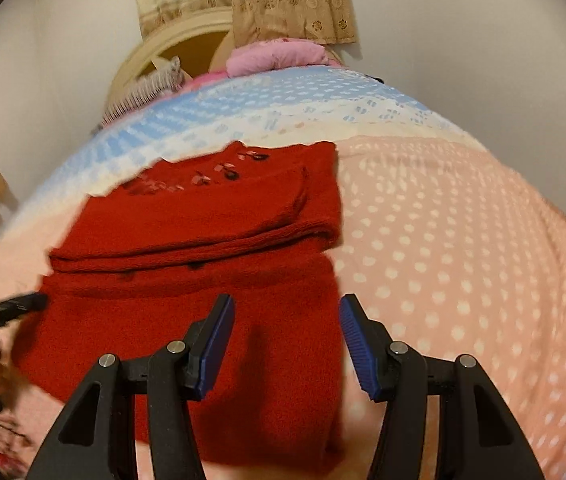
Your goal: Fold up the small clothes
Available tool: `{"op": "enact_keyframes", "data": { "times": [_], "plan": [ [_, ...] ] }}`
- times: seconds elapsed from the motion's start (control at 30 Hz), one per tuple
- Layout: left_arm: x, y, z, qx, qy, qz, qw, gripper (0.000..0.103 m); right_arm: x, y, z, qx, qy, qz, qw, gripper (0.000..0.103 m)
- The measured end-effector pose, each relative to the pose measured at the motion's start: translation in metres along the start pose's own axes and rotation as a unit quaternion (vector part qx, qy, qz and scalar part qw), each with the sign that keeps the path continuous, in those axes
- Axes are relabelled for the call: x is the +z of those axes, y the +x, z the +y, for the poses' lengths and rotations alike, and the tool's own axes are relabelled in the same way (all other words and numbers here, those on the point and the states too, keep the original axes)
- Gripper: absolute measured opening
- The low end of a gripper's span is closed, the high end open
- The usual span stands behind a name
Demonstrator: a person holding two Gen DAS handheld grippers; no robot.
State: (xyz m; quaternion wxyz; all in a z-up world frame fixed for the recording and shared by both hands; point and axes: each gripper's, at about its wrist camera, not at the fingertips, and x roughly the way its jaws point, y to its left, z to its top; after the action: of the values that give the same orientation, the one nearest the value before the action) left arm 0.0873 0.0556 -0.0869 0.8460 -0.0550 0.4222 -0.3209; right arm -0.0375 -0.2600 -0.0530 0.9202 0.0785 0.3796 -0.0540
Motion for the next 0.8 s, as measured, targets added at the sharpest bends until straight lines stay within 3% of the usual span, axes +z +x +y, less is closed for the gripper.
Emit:
{"op": "enact_keyframes", "data": {
  "times": [0.07, 0.2, 0.23, 0.27, 0.3, 0.33, 0.47, 0.63, 0.8],
  "plan": [
    [0.002, 0.002, 0.000, -0.006, -0.002, 0.000, 1.0000, 0.056, 0.002, 0.010, 0.000, -0.013, -0.007, 0.008, 1.000, 0.056],
    [0.006, 0.007, -0.004, 0.006, 0.007, -0.007, 0.9999, 0.059, 0.002, 0.035, -0.003, -0.013, -0.002, 0.035, 0.999, 0.056],
    [0.005, 0.007, -0.005, 0.009, 0.012, -0.010, 0.9998, 0.056, 0.001, 0.035, -0.003, -0.011, -0.001, 0.027, 1.000, 0.056],
    [0.004, 0.007, -0.007, 0.013, 0.020, -0.014, 0.9996, 0.041, 0.002, 0.034, -0.002, -0.010, -0.001, 0.023, 1.000, 0.054],
    [0.003, 0.007, -0.009, 0.017, 0.031, -0.018, 0.9992, 0.029, 0.002, 0.032, -0.001, -0.011, -0.002, 0.020, 1.000, 0.046],
    [0.001, 0.008, -0.011, 0.020, 0.036, -0.016, 0.9990, 0.015, 0.001, 0.030, 0.000, -0.013, -0.005, 0.015, 1.000, 0.028],
    [-0.002, -0.002, -0.018, 0.031, 0.043, -0.036, 0.9979, 0.012, -0.001, 0.016, 0.011, -0.052, -0.018, -0.005, 0.998, 0.013],
    [0.011, -0.025, -0.019, 0.019, 0.019, -0.068, 0.9973, 0.012, 0.000, -0.016, 0.025, -0.082, -0.035, -0.056, 0.994, 0.011],
    [0.032, -0.035, -0.023, 0.013, 0.004, -0.086, 0.9962, 0.012, 0.018, -0.038, 0.033, -0.079, -0.028, -0.098, 0.992, 0.010]
  ]
}}
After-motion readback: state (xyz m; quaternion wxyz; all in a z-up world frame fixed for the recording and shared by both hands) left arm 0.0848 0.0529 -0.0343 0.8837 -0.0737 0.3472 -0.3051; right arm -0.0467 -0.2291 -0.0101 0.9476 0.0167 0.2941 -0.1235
